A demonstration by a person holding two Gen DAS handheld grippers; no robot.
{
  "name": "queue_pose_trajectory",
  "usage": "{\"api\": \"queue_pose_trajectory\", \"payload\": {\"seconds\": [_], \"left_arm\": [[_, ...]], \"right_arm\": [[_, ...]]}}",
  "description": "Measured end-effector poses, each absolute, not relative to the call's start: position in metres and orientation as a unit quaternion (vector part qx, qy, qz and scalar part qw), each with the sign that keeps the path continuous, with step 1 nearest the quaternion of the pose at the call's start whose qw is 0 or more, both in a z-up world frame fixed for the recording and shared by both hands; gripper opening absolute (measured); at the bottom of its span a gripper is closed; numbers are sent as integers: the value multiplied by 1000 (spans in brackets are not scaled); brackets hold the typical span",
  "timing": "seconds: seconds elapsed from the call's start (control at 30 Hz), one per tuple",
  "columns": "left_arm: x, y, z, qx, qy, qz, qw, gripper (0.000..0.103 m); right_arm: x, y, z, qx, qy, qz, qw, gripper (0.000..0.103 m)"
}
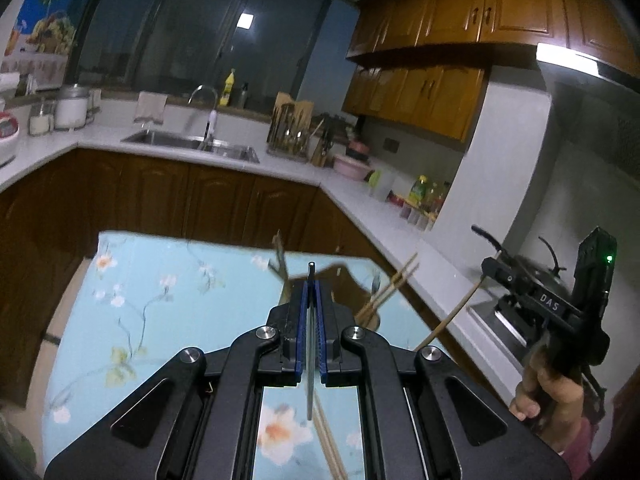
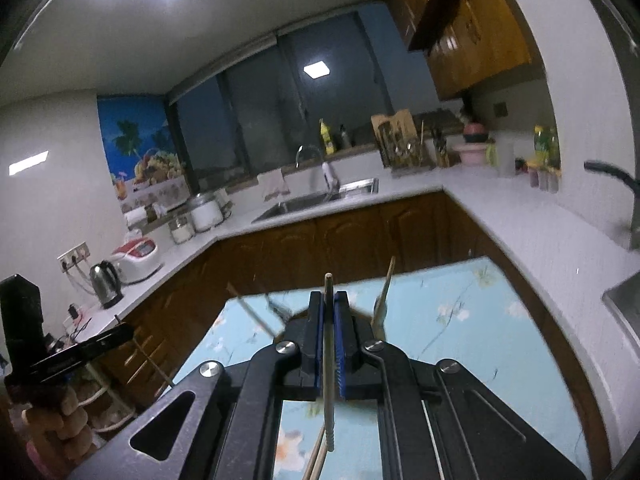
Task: Organize utensils
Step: 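Lift and carry both chopsticks in the two tools to the wooden holder, then lower the metal chopstick into the holder with the left tool while the right tool releases its wooden chopstick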
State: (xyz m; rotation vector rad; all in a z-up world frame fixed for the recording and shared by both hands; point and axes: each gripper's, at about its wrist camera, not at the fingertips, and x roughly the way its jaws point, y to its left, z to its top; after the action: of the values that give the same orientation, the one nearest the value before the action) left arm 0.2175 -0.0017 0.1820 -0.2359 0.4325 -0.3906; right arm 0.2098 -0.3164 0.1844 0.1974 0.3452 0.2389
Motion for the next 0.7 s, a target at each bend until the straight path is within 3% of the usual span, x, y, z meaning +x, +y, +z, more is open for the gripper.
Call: {"api": "queue_pose_trajectory", "payload": {"seconds": [0.33,0.7], "left_arm": [[284,-31,220,-110,160,-169,966,4],[337,-62,164,-108,184,-136,968,4]], "right_arm": [[258,-317,218,95,113,89,985,5],[292,-312,172,87,124,75,986,5]]}}
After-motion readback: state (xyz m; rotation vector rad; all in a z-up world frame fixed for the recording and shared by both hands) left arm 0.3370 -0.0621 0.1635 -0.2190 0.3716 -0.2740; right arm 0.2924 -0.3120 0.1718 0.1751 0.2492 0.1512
